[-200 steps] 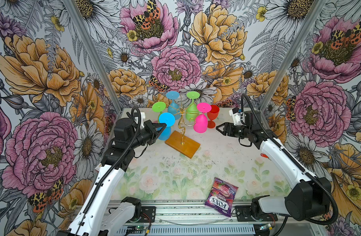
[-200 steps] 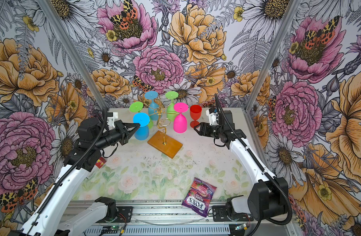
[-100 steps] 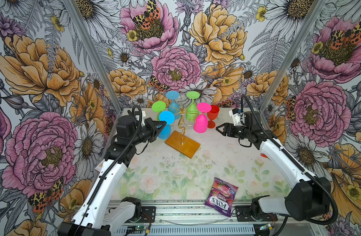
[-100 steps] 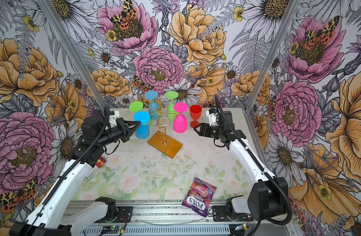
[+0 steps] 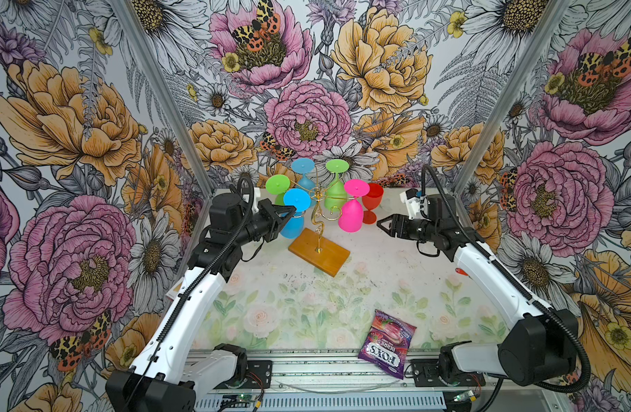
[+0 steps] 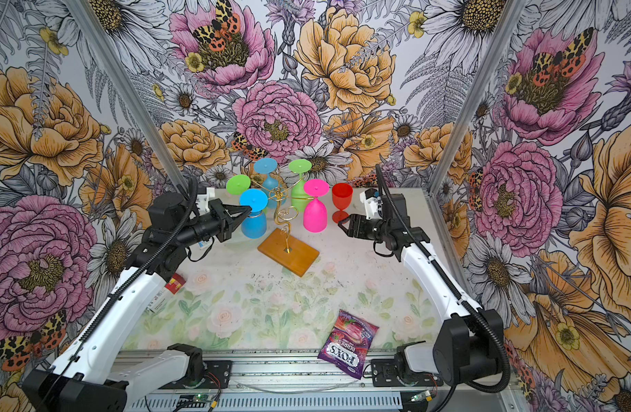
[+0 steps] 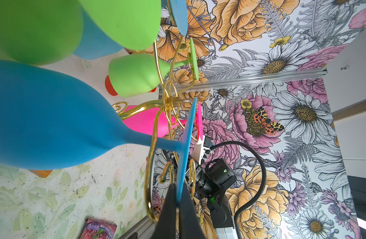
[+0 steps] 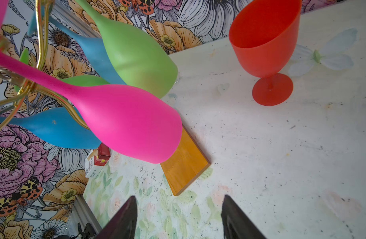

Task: Take the wine glass off the wine glass rack
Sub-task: Pick up the wine glass from the wine glass rack.

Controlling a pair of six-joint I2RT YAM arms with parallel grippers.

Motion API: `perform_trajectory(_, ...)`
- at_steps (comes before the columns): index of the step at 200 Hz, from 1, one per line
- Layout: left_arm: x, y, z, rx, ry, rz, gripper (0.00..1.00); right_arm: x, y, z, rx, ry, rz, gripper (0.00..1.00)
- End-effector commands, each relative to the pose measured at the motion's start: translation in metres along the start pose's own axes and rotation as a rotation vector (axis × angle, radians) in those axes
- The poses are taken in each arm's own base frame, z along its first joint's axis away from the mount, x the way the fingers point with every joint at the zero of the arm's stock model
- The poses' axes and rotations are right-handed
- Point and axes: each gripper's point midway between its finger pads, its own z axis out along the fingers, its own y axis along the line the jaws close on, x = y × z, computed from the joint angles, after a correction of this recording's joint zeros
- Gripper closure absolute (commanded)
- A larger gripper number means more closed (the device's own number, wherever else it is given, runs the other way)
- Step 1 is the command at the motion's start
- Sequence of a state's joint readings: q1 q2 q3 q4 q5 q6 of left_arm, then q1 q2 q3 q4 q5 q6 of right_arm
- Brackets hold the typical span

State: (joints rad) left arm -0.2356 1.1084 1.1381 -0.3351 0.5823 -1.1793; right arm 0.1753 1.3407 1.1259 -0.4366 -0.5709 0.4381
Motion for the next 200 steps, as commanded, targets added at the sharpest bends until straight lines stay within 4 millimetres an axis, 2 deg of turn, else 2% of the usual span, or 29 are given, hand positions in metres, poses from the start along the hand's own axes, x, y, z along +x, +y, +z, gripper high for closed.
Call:
perform_trajectory(1,0.005,-0.025,0.000,0.063,0.025,0.063,1.00,-0.006,0.007,-0.008,-0.025,-0.037,-0.011,0.34)
perform_trajectory(31,0.013,-0.028,0.004,0.070,0.058,0.070,1.00,-0.006,0.007,-0.009,-0.026,-0.038,-0.008,0.34)
perform_trajectory(119,0.035,-0.030,-0.009,0.097,0.131,0.091,1.00,-0.008,0.009,-0.009,-0.039,-0.044,0.004,0.34)
perform_trajectory(200,0.050,-0.018,-0.024,0.091,0.170,0.089,1.00,-0.011,0.014,-0.009,-0.065,-0.050,0.017,0.34)
